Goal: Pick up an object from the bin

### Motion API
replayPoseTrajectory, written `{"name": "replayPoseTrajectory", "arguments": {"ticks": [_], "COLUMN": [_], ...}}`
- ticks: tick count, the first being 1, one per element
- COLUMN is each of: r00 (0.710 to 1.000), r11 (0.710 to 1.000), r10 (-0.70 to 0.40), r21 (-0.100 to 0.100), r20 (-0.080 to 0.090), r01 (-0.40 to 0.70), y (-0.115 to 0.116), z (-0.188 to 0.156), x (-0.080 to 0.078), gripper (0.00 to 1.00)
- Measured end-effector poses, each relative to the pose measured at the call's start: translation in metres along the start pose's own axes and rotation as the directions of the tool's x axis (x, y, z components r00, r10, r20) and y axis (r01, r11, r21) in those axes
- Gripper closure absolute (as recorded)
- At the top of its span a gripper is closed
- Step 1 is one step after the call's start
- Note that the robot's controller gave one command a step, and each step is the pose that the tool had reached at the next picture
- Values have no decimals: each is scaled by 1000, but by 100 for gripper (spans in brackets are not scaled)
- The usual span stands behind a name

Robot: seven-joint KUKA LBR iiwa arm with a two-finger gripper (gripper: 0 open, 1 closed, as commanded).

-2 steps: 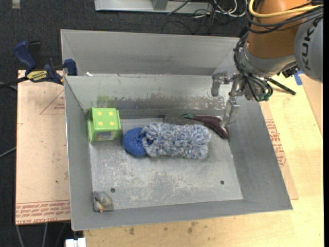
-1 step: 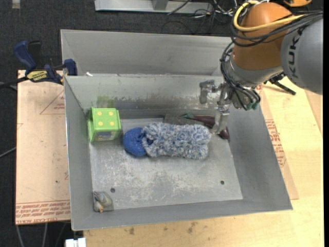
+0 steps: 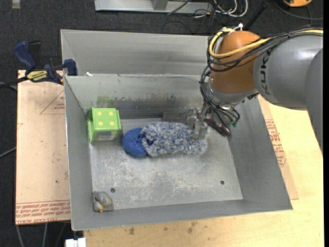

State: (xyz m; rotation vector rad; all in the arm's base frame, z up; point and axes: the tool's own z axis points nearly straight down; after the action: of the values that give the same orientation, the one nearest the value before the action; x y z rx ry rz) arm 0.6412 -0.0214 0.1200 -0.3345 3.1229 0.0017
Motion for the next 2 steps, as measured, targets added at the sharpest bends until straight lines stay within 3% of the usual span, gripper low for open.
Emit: {"name": "replayPoseTrajectory", "arguments": {"ticks": [1,2], "r00": [1000,1000], "r11": [1000,1000], "r10": [0,16], "r21": [0,2], "r20": [0,5], "r01": [0,-16], "y": [0,-6], "z": [0,-158], "x": [0,5], "gripper": [100,100]}}
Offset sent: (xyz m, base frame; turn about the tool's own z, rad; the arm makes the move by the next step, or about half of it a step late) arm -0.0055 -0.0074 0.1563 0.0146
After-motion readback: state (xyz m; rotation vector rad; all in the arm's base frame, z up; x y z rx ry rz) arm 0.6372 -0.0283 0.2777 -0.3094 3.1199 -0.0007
